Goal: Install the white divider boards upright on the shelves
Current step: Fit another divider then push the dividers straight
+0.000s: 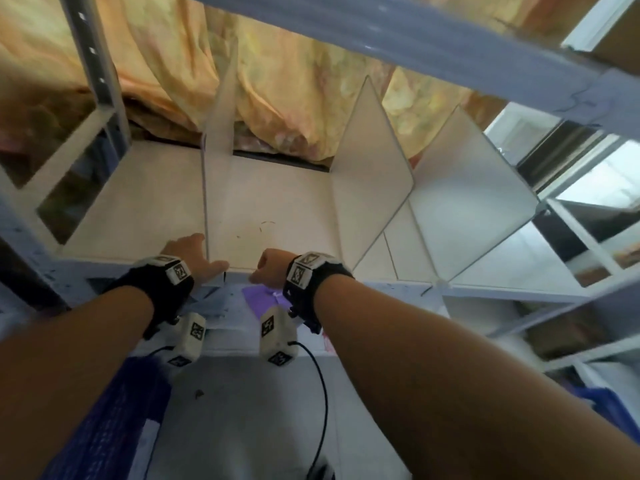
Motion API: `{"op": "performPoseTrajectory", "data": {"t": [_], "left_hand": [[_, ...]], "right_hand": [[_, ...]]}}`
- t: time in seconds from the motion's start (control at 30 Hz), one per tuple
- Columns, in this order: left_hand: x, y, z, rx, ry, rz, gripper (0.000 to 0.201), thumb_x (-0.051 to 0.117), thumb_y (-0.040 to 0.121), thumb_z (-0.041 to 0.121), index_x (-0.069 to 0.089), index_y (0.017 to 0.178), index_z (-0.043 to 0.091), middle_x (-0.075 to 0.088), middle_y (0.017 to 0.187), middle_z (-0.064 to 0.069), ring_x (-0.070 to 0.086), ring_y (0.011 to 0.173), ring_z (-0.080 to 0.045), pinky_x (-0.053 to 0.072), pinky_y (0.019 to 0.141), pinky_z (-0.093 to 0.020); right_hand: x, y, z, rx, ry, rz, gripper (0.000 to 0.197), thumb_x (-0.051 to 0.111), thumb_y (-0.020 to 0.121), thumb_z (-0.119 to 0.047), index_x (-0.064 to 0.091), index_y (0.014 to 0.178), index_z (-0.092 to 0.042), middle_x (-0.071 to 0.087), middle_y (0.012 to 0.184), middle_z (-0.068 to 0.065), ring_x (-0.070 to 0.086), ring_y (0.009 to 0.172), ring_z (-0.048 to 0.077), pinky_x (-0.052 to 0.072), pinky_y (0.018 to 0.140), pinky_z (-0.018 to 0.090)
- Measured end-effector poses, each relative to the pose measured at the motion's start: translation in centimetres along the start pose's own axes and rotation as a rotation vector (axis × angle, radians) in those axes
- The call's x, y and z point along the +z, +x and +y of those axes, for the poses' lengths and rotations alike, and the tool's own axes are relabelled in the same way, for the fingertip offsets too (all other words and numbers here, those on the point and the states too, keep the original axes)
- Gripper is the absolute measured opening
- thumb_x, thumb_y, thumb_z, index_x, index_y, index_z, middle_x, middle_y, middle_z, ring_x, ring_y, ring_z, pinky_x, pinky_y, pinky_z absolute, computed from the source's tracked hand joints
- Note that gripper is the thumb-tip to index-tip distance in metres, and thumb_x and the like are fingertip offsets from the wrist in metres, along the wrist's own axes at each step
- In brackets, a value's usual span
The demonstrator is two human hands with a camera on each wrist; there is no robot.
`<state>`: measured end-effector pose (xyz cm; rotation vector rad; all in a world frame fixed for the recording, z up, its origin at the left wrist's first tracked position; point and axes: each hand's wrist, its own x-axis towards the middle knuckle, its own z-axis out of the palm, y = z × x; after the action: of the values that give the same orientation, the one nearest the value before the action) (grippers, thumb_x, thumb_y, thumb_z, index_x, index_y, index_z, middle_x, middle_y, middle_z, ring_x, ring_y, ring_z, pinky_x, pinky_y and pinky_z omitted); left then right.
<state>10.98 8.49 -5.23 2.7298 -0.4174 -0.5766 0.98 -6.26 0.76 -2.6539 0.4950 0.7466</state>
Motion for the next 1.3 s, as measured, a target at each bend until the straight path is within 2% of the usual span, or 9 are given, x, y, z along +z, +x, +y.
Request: {"op": "performPoseTrajectory", "data": {"t": [0.1, 0.2, 0.4, 0.57, 0.7, 0.83, 0.97, 1.13, 1.3], "left_hand": [[1.6, 1.3, -0.3, 0.028, 0.003, -0.011, 0.082, 0.058, 0.075, 0.068, 0.048, 0.133, 0.01, 0.057, 0.132, -0.016, 0.058, 0.112, -0.036, 0.049, 0.092, -0.04], [2.8, 2.6, -0.6, 0.05, -0.008, -0.011, 0.076, 0.057, 0.08, 0.063, 0.049, 0.134, 0.01, 0.056, 0.133, -0.016, 0.057, 0.113, -0.037, 0.048, 0.095, -0.042], [2.8, 3.1, -1.0, 0.036, 0.147, 0.011, 0.067, 0.052, 0.08, 0.06, 0.055, 0.124, 0.009, 0.056, 0.125, -0.017, 0.057, 0.106, -0.038, 0.05, 0.09, -0.042], [3.3, 2.7, -1.1, 0.024, 0.204, 0.058, 0.07, 0.054, 0.085, 0.056, 0.045, 0.132, 0.004, 0.041, 0.139, -0.018, 0.044, 0.121, -0.041, 0.042, 0.097, -0.045], [2.8, 2.6, -2.3, 0.037, 0.227, 0.006, 0.079, 0.051, 0.08, 0.064, 0.042, 0.137, 0.009, 0.038, 0.143, -0.017, 0.038, 0.129, -0.038, 0.034, 0.108, -0.046], [2.3, 1.8, -2.9, 0.162, 0.26, -0.031, 0.072, 0.053, 0.084, 0.056, 0.037, 0.14, 0.014, 0.029, 0.149, -0.016, 0.031, 0.135, -0.036, 0.028, 0.113, -0.047], [1.7, 2.0, -5.4, 0.242, 0.332, -0.026, 0.099, 0.069, 0.079, 0.052, 0.013, 0.153, 0.017, 0.013, 0.161, -0.007, 0.02, 0.145, -0.029, 0.021, 0.118, -0.039], [2.5, 2.6, -5.7, 0.265, 0.369, -0.004, 0.109, 0.07, 0.075, 0.056, 0.006, 0.154, 0.017, 0.002, 0.163, -0.008, 0.005, 0.149, -0.031, 0.012, 0.121, -0.043], [3.9, 3.2, -5.7, 0.244, 0.321, 0.067, 0.097, 0.062, 0.083, 0.054, 0.007, 0.154, 0.019, 0.003, 0.163, -0.007, 0.004, 0.149, -0.032, 0.01, 0.12, -0.045]], "right_hand": [[0.5, 0.5, 0.4, 0.012, 0.011, -0.023, 0.03, 0.06, 0.084, -0.039, 0.063, 0.08, -0.01, 0.07, 0.088, 0.01, 0.068, 0.084, 0.029, 0.056, 0.085, 0.042], [0.8, 1.0, 0.7, 0.016, 0.034, -0.017, 0.029, 0.06, 0.086, -0.037, 0.065, 0.086, -0.009, 0.071, 0.093, 0.011, 0.067, 0.086, 0.029, 0.055, 0.086, 0.041], [0.8, 2.4, 0.5, -0.002, 0.074, -0.027, 0.029, 0.06, 0.088, -0.037, 0.068, 0.091, -0.009, 0.071, 0.089, 0.008, 0.068, 0.086, 0.029, 0.055, 0.087, 0.042], [1.2, 4.7, 0.5, -0.033, 0.037, -0.008, 0.027, 0.061, 0.086, -0.038, 0.06, 0.079, -0.011, 0.071, 0.091, 0.011, 0.068, 0.085, 0.03, 0.056, 0.083, 0.04], [1.8, 7.2, 0.0, -0.083, 0.021, 0.004, 0.031, 0.065, 0.087, -0.037, 0.059, 0.098, -0.008, 0.064, 0.098, 0.01, 0.061, 0.088, 0.027, 0.05, 0.075, 0.035], [1.7, 8.6, -0.7, -0.146, 0.017, 0.004, 0.029, 0.067, 0.088, -0.034, 0.049, 0.095, -0.011, 0.054, 0.095, 0.008, 0.051, 0.084, 0.023, 0.038, 0.069, 0.031], [2.4, 10.2, -1.9, -0.209, 0.019, 0.018, 0.038, 0.07, 0.082, -0.044, 0.05, 0.094, -0.014, 0.054, 0.094, 0.005, 0.051, 0.085, 0.024, 0.04, 0.071, 0.033], [2.1, 12.1, -2.0, -0.345, -0.076, 0.043, 0.04, 0.069, 0.08, -0.053, 0.053, 0.089, -0.016, 0.055, 0.087, 0.001, 0.052, 0.078, 0.022, 0.037, 0.065, 0.03], [1.6, 12.9, -2.5, -0.354, -0.153, -0.01, 0.045, 0.061, 0.082, -0.059, 0.051, 0.087, -0.015, 0.051, 0.081, 0.001, 0.045, 0.07, 0.019, 0.03, 0.053, 0.026]]}}
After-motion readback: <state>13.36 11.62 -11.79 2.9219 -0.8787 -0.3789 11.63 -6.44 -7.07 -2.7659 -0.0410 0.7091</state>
